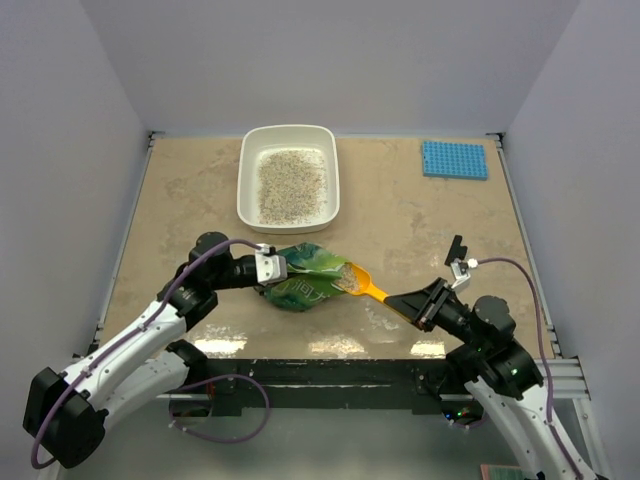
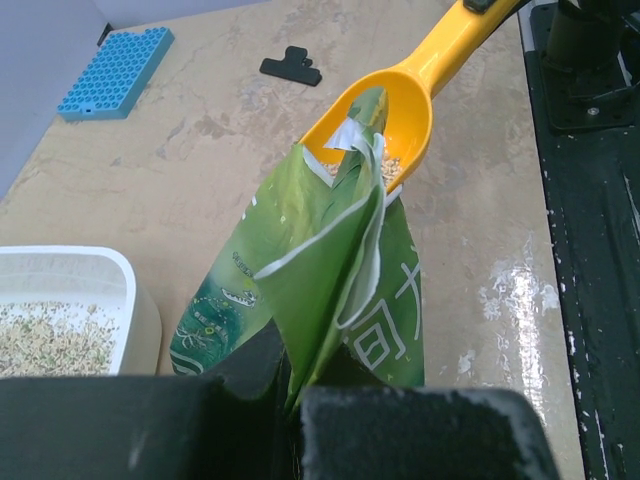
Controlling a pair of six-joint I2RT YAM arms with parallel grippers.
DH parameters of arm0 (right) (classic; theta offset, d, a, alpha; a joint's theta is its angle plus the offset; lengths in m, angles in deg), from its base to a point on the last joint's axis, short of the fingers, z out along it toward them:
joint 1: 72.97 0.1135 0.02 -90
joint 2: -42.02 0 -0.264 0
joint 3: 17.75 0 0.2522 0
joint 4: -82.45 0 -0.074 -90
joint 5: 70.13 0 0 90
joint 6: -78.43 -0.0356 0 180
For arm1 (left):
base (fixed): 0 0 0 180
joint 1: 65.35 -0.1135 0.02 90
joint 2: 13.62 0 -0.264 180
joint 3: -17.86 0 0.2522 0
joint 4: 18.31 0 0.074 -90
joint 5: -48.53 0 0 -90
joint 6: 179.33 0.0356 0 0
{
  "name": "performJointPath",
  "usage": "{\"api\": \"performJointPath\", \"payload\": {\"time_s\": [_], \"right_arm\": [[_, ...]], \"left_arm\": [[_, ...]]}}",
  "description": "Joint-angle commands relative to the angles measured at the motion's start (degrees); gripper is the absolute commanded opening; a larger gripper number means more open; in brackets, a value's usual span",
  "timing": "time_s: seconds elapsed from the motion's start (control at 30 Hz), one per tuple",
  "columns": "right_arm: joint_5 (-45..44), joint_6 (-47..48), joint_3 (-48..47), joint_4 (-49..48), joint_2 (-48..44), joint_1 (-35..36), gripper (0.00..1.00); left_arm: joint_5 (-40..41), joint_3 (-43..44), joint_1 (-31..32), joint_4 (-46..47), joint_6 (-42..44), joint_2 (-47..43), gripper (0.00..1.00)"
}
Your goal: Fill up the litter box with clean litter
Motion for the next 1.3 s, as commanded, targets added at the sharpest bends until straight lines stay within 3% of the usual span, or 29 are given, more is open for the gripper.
{"api": "performJointPath", "payload": {"time_s": [0.0, 0.63, 1.27], "right_arm": [[-4.25, 1.58, -3.93, 9.01, -1.79, 0.03, 0.0], [-6.27, 0.52, -13.24, 14.28, -1.7, 0.11, 0.0], [-6.45, -3.08, -16.06, 10.24, -1.52, 0.03, 0.0]], "left_arm": [[2.46, -0.77, -0.1, 5.94, -0.38, -0.67, 0.0], [4.66, -2.0, -0.1, 8.14, -1.16, -2.26, 0.0], [4.74, -3.76, -0.1, 10.43, -2.4, -5.51, 0.0]]}}
